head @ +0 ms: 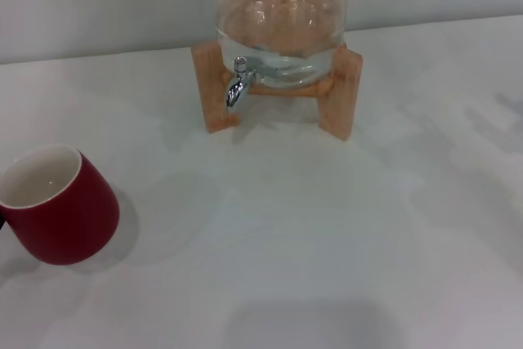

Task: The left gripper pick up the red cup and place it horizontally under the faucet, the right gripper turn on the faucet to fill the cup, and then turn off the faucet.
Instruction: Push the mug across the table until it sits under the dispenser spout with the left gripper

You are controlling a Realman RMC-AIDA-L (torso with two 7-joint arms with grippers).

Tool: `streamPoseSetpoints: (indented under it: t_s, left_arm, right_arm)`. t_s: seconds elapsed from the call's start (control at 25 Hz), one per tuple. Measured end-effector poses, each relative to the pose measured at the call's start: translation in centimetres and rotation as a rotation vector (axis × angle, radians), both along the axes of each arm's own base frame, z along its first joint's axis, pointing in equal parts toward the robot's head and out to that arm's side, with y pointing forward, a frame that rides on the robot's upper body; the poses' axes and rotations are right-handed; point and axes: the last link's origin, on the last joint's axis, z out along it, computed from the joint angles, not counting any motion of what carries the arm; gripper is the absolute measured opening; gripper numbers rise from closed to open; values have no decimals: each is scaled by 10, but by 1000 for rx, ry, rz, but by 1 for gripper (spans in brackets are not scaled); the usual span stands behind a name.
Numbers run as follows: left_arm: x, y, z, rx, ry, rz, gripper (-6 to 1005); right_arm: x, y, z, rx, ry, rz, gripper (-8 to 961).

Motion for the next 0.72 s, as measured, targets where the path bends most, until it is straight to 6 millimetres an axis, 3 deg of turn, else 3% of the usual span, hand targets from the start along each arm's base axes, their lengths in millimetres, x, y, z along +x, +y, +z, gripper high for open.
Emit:
streamPoseSetpoints:
  t_s: [0.72]
  left_arm:
    - [2, 18, 7, 1, 156, -30, 142]
  right_arm:
    - [2, 1, 1, 14, 2, -1, 781]
